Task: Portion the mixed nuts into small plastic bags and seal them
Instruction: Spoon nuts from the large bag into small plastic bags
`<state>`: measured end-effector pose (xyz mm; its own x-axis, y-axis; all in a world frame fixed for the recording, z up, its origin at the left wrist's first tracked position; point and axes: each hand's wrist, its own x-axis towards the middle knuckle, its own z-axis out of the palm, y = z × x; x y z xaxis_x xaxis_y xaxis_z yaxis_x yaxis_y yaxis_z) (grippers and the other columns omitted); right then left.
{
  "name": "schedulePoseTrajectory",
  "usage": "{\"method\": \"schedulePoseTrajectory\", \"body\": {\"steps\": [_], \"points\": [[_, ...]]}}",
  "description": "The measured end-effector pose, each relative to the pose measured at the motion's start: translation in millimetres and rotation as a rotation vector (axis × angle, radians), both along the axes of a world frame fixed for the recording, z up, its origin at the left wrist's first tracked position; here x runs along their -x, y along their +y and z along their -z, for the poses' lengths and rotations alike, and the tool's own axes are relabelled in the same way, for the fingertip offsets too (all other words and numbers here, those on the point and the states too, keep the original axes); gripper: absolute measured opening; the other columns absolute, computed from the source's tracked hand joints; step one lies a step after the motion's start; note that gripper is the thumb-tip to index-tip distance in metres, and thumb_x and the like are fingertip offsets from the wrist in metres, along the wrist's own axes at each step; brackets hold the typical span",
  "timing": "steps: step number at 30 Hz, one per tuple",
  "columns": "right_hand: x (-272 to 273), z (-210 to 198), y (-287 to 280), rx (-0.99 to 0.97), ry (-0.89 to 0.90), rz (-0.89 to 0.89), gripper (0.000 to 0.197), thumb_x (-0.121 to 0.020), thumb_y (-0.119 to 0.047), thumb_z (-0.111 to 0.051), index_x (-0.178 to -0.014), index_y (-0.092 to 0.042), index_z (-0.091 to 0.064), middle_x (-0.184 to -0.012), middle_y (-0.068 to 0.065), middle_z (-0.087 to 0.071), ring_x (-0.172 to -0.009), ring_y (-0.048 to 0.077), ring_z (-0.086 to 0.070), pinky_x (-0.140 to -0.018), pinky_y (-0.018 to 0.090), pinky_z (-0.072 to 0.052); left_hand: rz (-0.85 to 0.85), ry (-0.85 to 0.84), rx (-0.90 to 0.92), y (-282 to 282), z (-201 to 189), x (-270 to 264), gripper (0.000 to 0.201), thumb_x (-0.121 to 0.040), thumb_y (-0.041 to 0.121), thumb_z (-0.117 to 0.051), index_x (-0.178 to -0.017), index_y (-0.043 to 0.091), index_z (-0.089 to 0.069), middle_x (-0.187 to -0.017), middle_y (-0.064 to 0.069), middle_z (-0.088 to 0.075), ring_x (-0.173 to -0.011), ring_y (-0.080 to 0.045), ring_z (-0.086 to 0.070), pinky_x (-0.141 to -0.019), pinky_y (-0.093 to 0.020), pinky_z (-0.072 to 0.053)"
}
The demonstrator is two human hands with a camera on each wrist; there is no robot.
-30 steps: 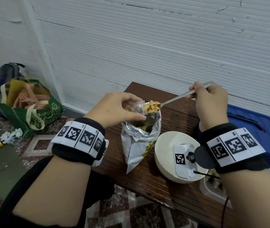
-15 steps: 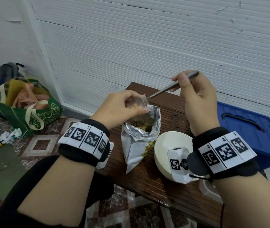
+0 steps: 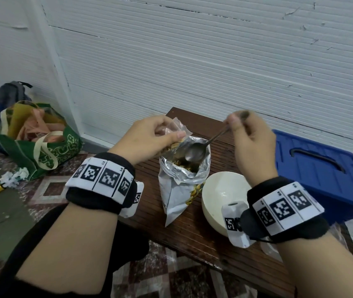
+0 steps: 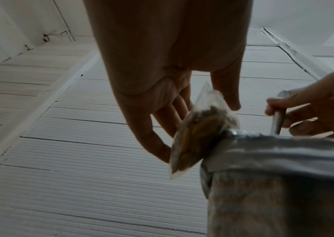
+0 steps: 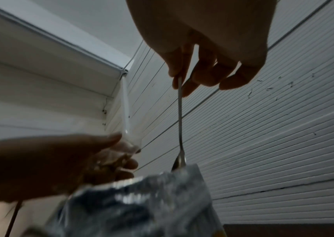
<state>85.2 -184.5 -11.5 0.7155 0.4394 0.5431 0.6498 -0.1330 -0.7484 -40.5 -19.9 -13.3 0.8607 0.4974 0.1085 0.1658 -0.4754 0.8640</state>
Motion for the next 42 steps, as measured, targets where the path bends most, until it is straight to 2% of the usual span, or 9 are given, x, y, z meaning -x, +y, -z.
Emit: {"method": "schedulePoseTrajectory", "body": {"steps": [2, 6, 16, 21, 25, 31, 34, 39, 42], "points": [[2, 10, 2, 0.141, -0.119, -0.039, 0.016, -0.096, -0.028, -0.053, -0.082, -0.028, -0.062, -0.076, -0.014, -0.063, -0.075, 0.004, -0.058, -0.075, 0.026, -0.045, -0.010, 0.022, -0.015, 0, 1, -1, 0.030, -0.082, 0.046, -0.066, -0.106, 0.028, -0.063, -0.105, 0.014, -0.065, -0.101, -0.007, -0.062, -0.090, -0.027, -0.050], [7, 31, 4, 0.400, -0.322, -0.062, 0.023, -0.095, -0.035, -0.047, -0.088, -0.024, -0.065, -0.072, -0.007, -0.061, -0.076, 0.022, -0.056, -0.079, 0.044, -0.041, -0.016, 0.025, -0.015, 0, 1, -1, 0.033, -0.082, 0.047, -0.066, -0.108, 0.027, -0.064, -0.104, 0.013, -0.066, -0.101, -0.008, -0.063, -0.091, -0.029, -0.051], [10, 35, 3, 0.179, 0.016, -0.068, 0.023, -0.095, -0.021, -0.054, -0.078, -0.009, -0.063, -0.070, 0.008, -0.064, -0.067, 0.016, -0.055, -0.069, 0.036, -0.045, -0.016, 0.018, -0.015, -2, 1, -2, 0.028, -0.082, 0.045, -0.067, -0.104, 0.028, -0.063, -0.102, 0.019, -0.062, -0.103, -0.005, -0.059, -0.085, -0.021, -0.046], [11, 36, 8, 0.108, 0.194, -0.086, 0.025, -0.094, -0.020, -0.056, -0.074, -0.009, -0.064, -0.075, 0.013, -0.067, -0.075, 0.035, -0.061, -0.076, 0.049, -0.051, -0.017, 0.015, 0.007, -1, 2, -3, 0.030, -0.081, 0.044, -0.069, -0.105, 0.026, -0.064, -0.099, 0.015, -0.066, -0.102, -0.010, -0.062, -0.088, -0.028, -0.049], [12, 38, 9, 0.067, 0.299, -0.029, 0.027, -0.095, -0.020, -0.055, -0.072, -0.012, -0.066, -0.073, 0.008, -0.068, -0.076, 0.025, -0.064, -0.081, 0.044, -0.052, -0.013, 0.015, 0.019, -1, 3, -2, 0.026, -0.082, 0.043, -0.069, -0.102, 0.029, -0.063, -0.095, 0.019, -0.062, -0.103, -0.012, -0.061, -0.085, -0.027, -0.047], [6, 35, 6, -0.052, 0.523, 0.114, 0.025, -0.097, -0.020, -0.052, -0.077, -0.014, -0.065, -0.064, -0.002, -0.063, -0.057, 0.001, -0.058, -0.062, 0.012, -0.042, 0.016, 0.015, -0.012, -1, 1, 0, 0.017, -0.081, 0.046, -0.067, -0.093, 0.040, -0.058, -0.099, 0.022, -0.059, -0.108, -0.009, -0.057, -0.092, -0.030, -0.048], [-1, 35, 6, -0.068, 0.565, 0.175, 0.025, -0.098, -0.021, -0.051, -0.078, -0.015, -0.064, -0.061, -0.001, -0.063, -0.061, 0.004, -0.058, -0.063, 0.017, -0.039, 0.020, 0.010, -0.001, 0, 1, 0, 0.020, -0.080, 0.047, -0.067, -0.096, 0.038, -0.060, -0.103, 0.020, -0.061, -0.108, -0.009, -0.058, -0.093, -0.034, -0.050], [-9, 29, 1, -0.101, 0.570, 0.230, 0.026, -0.098, -0.023, -0.051, -0.074, -0.018, -0.062, -0.060, -0.002, -0.062, -0.063, 0.005, -0.059, -0.067, 0.019, -0.040, 0.023, -0.028, 0.013, 1, -2, 2, 0.029, -0.081, 0.040, -0.070, -0.106, 0.026, -0.066, -0.092, 0.017, -0.065, -0.080, 0.007, -0.061, -0.060, -0.009, -0.046], [-16, 21, -2, -0.111, 0.552, 0.257, 0.026, -0.098, -0.023, -0.050, -0.075, -0.019, -0.062, -0.063, 0.000, -0.063, -0.059, 0.002, -0.058, -0.073, 0.019, -0.045, 0.014, -0.015, 0.001, 3, -4, 5, 0.023, -0.074, 0.043, -0.075, -0.093, 0.037, -0.063, -0.091, 0.016, -0.067, -0.082, 0.008, -0.061, -0.065, -0.008, -0.046]]}}
